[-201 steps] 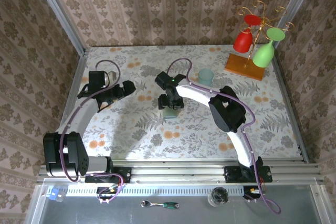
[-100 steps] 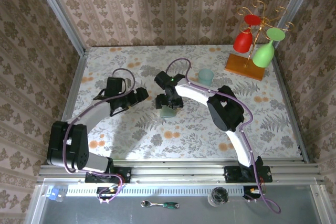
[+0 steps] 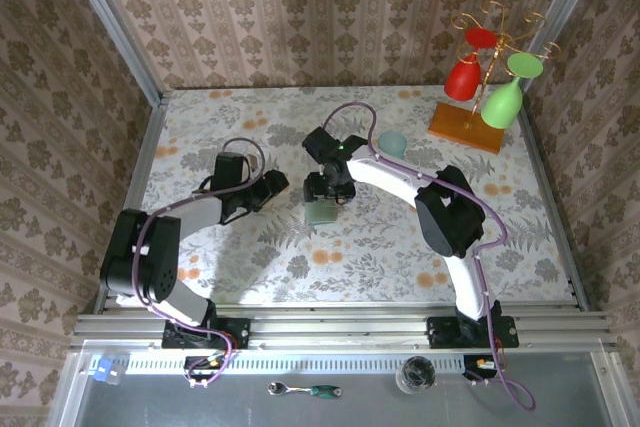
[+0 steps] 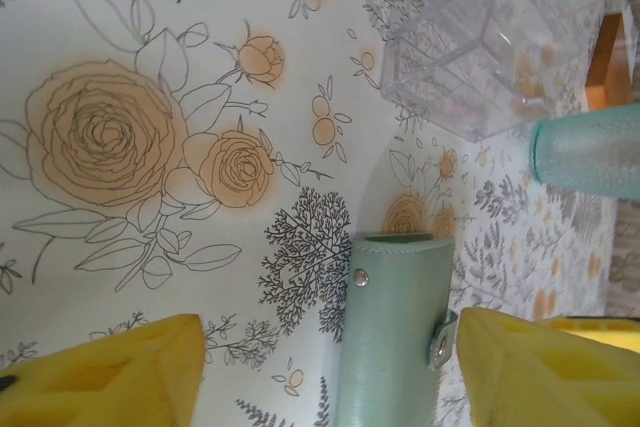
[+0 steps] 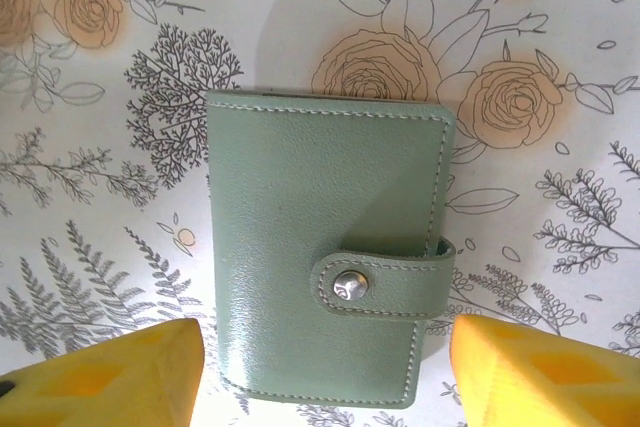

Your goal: Take the credit cards out of the card holder

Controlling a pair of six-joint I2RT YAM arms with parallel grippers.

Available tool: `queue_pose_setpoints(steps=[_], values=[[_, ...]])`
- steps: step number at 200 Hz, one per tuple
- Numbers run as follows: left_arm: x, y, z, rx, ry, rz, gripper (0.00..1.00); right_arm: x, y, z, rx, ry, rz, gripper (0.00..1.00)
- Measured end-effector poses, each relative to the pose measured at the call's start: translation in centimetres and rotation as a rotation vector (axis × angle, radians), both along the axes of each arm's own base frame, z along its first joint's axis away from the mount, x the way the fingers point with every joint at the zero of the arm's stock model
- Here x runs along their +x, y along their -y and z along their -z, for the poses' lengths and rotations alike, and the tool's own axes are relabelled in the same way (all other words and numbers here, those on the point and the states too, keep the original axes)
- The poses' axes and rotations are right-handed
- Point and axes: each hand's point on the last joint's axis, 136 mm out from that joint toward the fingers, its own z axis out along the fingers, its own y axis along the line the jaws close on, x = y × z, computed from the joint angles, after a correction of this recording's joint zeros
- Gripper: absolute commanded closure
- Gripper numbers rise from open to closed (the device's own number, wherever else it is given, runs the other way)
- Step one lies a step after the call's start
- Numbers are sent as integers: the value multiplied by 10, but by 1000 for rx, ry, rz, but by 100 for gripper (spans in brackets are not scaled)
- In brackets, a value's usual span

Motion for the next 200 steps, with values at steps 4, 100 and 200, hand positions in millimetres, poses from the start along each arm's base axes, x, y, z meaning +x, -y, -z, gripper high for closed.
queue_pose_setpoints(steps=[4,100,200], values=[[0,1,1,-4,-3,-2,44,0,0,0,0,1,-3,43],[-4,14,10,-37,-31,-1,73,4,-1,13,-38,-2,-62,59],[-6,26,18,-65,-57,14,84,4,-1,30,-60,-30,-66,63]])
